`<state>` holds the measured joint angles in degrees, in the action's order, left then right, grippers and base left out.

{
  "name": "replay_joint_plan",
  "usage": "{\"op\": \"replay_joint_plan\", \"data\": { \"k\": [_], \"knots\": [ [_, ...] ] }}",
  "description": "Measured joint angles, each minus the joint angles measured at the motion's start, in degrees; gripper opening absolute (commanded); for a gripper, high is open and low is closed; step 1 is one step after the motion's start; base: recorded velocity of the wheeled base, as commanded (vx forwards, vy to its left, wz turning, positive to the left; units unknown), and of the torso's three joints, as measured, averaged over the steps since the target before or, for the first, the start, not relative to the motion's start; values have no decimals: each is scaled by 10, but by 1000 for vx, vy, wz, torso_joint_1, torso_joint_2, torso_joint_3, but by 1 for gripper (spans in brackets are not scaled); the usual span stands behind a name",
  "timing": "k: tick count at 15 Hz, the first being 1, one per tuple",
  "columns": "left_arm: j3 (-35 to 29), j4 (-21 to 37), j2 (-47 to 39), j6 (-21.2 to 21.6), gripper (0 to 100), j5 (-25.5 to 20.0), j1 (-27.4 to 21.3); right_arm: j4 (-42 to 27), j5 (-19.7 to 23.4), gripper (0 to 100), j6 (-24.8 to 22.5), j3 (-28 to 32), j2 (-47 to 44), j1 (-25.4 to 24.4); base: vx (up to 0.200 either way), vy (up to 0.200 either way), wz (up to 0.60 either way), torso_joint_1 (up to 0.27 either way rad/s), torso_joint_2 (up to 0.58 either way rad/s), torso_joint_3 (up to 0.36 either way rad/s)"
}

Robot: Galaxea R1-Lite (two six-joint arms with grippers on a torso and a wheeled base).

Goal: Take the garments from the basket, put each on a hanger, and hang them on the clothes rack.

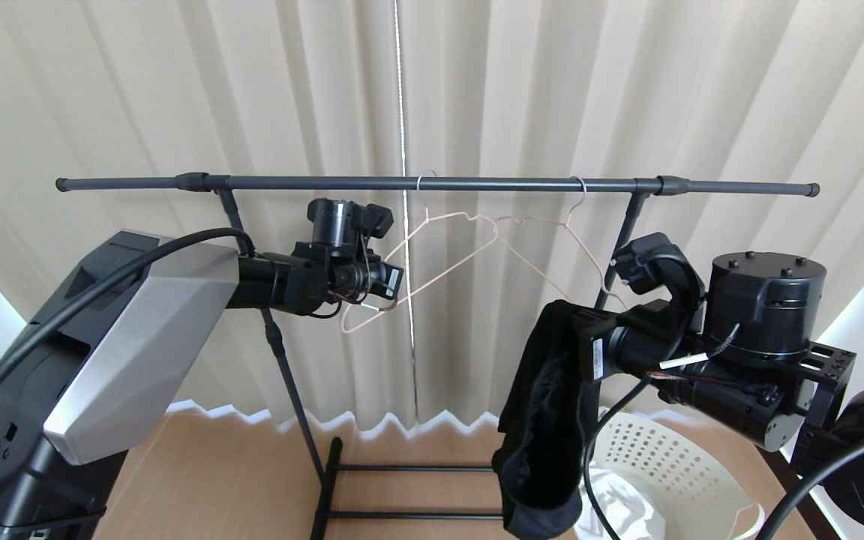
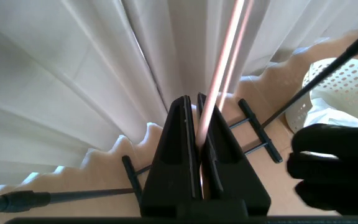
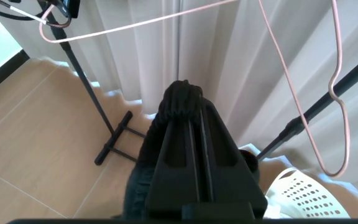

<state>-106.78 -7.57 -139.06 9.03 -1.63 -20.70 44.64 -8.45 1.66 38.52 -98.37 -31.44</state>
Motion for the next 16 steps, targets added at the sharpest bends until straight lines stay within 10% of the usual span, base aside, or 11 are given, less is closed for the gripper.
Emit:
{"op": "replay_joint_plan", "data": {
  "k": [10,16],
  "knots": [
    [54,-1,64,-16,0,2,-16,0,0,0,0,2,3,0,0,0,0,0,0,0],
    [212,-35,178,-10,0,1,-25,2,-10,0,-11,5,10,3,0,0,0,0,0,0]
  ]
}}
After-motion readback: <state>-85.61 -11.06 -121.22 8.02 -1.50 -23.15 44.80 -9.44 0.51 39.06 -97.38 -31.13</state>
